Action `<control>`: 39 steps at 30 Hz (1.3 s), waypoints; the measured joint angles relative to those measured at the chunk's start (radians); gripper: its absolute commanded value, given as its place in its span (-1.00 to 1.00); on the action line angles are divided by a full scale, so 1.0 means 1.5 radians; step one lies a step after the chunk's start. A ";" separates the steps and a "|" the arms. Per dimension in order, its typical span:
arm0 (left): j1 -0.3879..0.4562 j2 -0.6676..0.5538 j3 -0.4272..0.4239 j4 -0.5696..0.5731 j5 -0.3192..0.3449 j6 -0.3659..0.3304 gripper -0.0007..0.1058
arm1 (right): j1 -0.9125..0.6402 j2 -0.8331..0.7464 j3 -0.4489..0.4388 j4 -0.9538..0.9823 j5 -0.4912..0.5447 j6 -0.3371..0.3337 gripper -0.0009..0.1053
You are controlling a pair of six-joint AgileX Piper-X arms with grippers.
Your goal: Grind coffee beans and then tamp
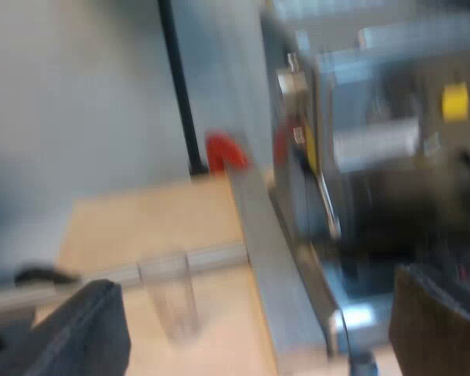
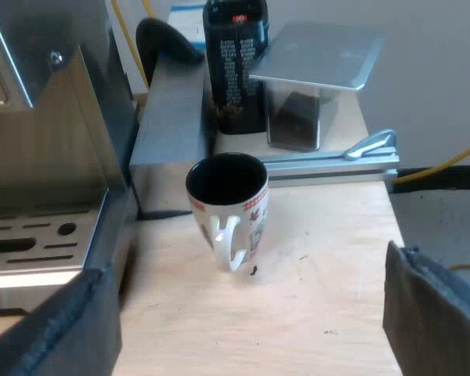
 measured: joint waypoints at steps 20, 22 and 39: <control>0.000 0.001 0.162 -0.104 -0.037 -0.026 0.35 | 0.000 0.000 0.094 -0.072 0.002 0.006 0.36; 0.000 0.001 0.191 -0.111 -0.037 -0.029 0.35 | 0.000 0.000 0.111 -0.072 0.002 0.006 0.36; 0.000 0.001 0.268 -0.120 -0.008 -0.024 0.35 | 0.000 0.000 0.168 -0.078 0.002 0.006 0.36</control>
